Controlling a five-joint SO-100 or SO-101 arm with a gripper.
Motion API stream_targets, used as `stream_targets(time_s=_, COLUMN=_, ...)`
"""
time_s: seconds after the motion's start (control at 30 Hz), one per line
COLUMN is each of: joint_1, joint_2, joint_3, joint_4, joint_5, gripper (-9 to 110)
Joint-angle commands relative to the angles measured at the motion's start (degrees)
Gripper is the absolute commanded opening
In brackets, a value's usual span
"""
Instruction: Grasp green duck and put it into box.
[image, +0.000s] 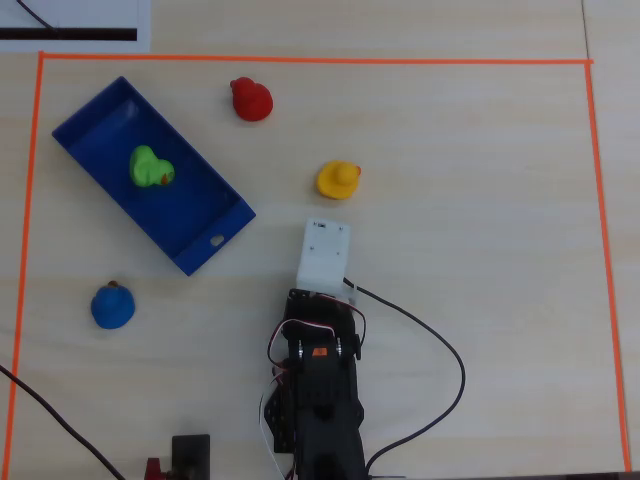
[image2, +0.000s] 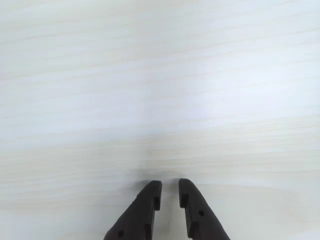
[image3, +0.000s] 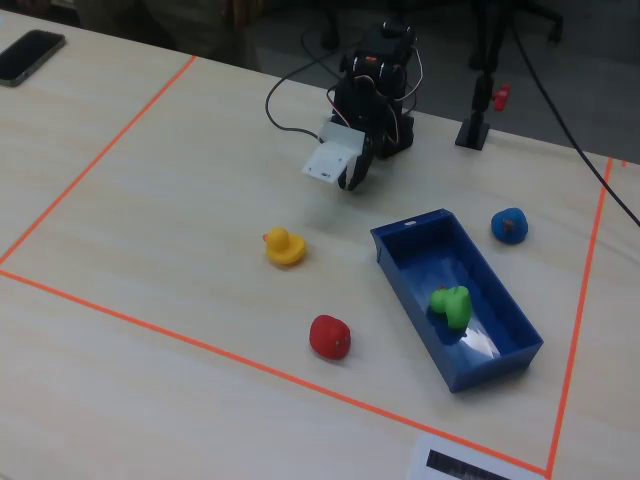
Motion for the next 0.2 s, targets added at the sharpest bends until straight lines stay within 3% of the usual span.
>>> stream_targets(time_s=0.0, joint_1=-0.1, joint_2=-0.4, joint_3=0.1, joint_4=0.9, joint_5=0.0, gripper=2)
stream_targets(time_s=0.17, joint_1=-0.1, joint_2=-0.4, joint_3=0.1, joint_4=0.9, joint_5=0.0, gripper=2)
